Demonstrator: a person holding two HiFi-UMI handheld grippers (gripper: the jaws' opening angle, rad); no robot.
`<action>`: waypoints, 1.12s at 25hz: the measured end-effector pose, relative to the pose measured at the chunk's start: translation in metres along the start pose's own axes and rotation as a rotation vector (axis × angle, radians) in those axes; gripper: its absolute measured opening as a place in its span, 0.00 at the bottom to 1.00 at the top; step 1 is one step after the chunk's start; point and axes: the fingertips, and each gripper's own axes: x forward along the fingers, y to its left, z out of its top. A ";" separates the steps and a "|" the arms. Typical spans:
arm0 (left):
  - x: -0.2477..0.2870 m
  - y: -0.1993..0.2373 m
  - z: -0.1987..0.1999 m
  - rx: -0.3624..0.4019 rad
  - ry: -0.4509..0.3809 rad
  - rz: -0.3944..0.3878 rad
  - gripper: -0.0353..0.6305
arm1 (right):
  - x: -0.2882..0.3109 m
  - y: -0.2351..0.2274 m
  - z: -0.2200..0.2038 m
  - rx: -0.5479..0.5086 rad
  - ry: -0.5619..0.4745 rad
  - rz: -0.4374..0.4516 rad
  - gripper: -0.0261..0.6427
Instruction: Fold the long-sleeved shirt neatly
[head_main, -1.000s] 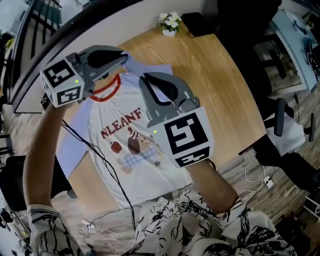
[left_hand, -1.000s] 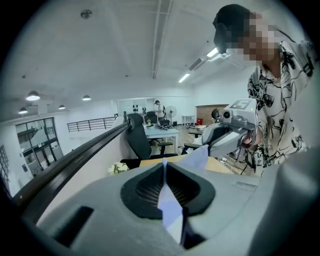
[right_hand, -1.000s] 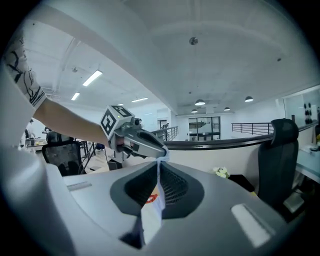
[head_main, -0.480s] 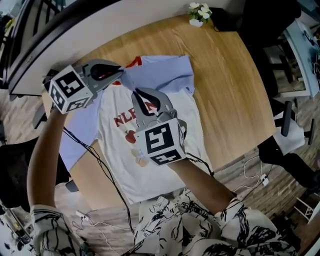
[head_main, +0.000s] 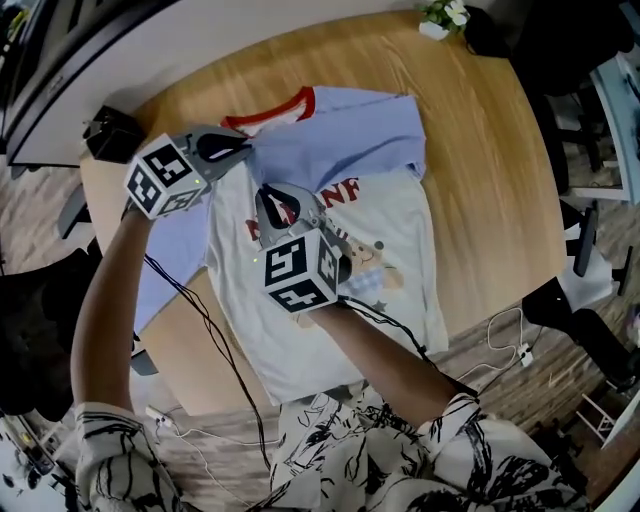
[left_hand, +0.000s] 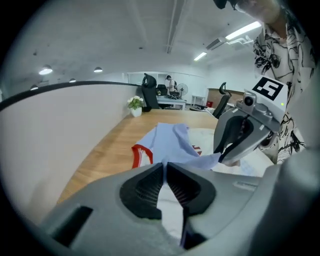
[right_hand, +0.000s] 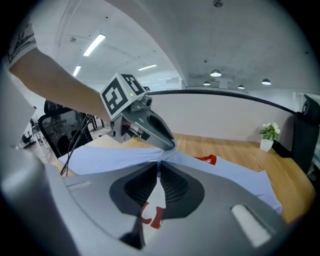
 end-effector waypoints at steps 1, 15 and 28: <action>0.001 0.003 -0.008 -0.007 -0.005 -0.003 0.11 | 0.008 0.004 -0.004 -0.010 0.012 -0.007 0.09; -0.012 0.017 -0.100 0.054 0.130 -0.048 0.19 | 0.074 0.072 -0.059 -0.163 0.204 0.162 0.30; -0.224 -0.040 -0.097 -0.394 -0.329 0.688 0.51 | 0.028 0.113 0.046 -0.300 -0.038 0.428 0.54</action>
